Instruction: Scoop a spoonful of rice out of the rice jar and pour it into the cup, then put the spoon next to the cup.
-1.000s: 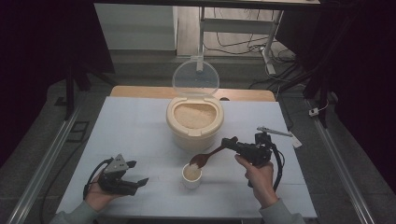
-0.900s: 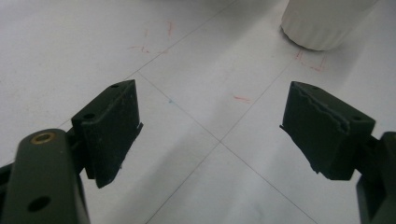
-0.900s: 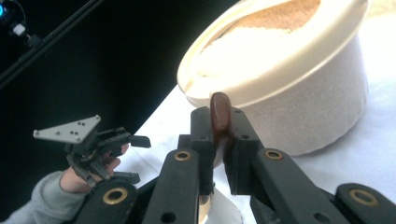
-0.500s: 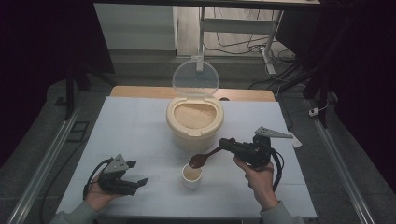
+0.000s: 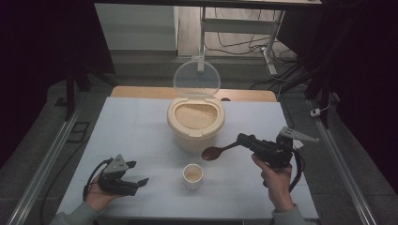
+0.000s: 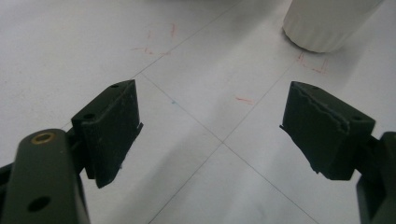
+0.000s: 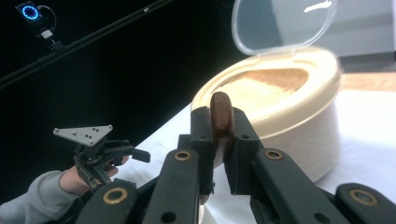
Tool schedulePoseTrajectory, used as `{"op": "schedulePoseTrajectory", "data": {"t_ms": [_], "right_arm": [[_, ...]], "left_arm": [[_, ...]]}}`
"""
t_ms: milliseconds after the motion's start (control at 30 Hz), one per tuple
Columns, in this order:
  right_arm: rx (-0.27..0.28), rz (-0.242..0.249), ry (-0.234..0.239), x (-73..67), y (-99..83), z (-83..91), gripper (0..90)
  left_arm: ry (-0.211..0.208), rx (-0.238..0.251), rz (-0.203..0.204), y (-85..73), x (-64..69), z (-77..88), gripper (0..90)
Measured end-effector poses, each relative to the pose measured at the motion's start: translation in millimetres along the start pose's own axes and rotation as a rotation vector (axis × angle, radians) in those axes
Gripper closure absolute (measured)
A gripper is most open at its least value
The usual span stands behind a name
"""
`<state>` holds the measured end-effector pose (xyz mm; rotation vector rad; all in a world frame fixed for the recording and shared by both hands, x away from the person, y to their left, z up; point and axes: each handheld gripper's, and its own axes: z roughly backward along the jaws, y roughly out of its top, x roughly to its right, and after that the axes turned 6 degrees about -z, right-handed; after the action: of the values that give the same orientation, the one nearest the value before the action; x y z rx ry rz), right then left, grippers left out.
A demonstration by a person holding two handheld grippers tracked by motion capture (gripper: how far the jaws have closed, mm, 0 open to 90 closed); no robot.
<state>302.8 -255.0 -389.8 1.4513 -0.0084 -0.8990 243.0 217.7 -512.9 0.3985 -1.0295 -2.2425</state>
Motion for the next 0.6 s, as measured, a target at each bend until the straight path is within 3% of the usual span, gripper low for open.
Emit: {"op": "schedulePoseTrajectory", "data": {"t_ms": [267, 400, 600], "right_arm": [[-0.070, 0.057, -0.031, 2.3, 6.2, 16.6, 83.0], [-0.154, 0.114, -0.060, 2.3, 5.2, 14.0, 83.0], [-0.274, 0.151, -0.047, -1.2, 4.1, 3.9, 83.0]], "left_arm": [[0.007, 0.002, 0.005, 0.0, -0.9, 0.7, 18.5], [0.011, 0.001, 0.014, -0.1, -0.9, 1.0, 17.7], [0.010, -0.001, 0.022, 0.3, -2.2, 0.1, 16.2]]}}
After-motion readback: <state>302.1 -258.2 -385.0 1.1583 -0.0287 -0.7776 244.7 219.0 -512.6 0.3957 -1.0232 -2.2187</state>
